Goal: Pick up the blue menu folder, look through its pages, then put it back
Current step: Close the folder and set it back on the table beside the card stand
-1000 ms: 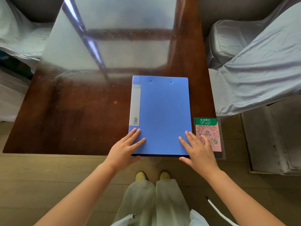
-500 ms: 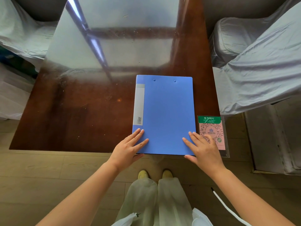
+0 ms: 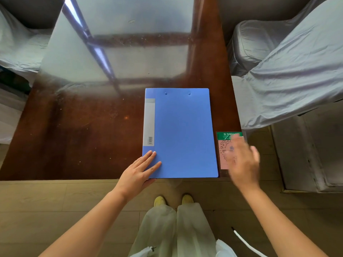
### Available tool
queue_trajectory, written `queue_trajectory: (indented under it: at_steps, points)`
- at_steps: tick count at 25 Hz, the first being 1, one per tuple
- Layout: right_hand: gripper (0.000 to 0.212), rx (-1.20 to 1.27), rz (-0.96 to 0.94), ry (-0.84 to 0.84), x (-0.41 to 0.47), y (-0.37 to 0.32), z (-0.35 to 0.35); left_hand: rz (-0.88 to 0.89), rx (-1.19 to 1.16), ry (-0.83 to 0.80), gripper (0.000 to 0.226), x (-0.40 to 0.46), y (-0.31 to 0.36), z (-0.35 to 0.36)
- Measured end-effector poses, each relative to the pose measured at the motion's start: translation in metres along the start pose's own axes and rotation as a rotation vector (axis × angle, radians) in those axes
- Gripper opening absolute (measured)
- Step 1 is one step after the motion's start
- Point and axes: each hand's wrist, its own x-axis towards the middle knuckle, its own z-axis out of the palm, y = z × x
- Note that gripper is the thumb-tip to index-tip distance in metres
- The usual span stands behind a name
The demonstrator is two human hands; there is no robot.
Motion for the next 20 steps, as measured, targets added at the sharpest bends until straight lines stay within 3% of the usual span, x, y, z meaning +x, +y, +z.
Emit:
queue_trajectory:
  at_steps: [2,4,7,10,13,17,20]
  points:
    - [0.048,0.394,0.520,-0.014,0.020,0.026,-0.018,-0.004,0.007,-0.029,0.063,0.001,0.000,-0.001]
    - [0.048,0.776,0.753,-0.220,0.030,0.054,-0.028,-0.012,0.008,-0.048,0.064,0.001,0.000,-0.002]
    - [0.048,0.935,0.702,-0.386,0.034,0.064,-0.034,0.000,0.011,-0.047,0.043,0.000,0.000,-0.003]
    - [0.048,0.903,0.647,-0.437,0.035,0.060,-0.028,-0.009,0.014,-0.070,0.065,0.001,0.000,-0.004]
    - [0.038,0.846,0.616,-0.482,0.034,0.055,-0.023,-0.031,0.019,-0.100,0.069,0.001,0.002,-0.005]
    - [0.042,0.804,0.646,-0.441,0.032,0.052,-0.012,-0.031,0.011,-0.085,0.066,0.001,0.003,-0.007]
    - [0.048,0.757,0.674,-0.368,0.033,0.048,-0.004,-0.019,0.022,-0.042,0.044,0.000,0.003,-0.006]
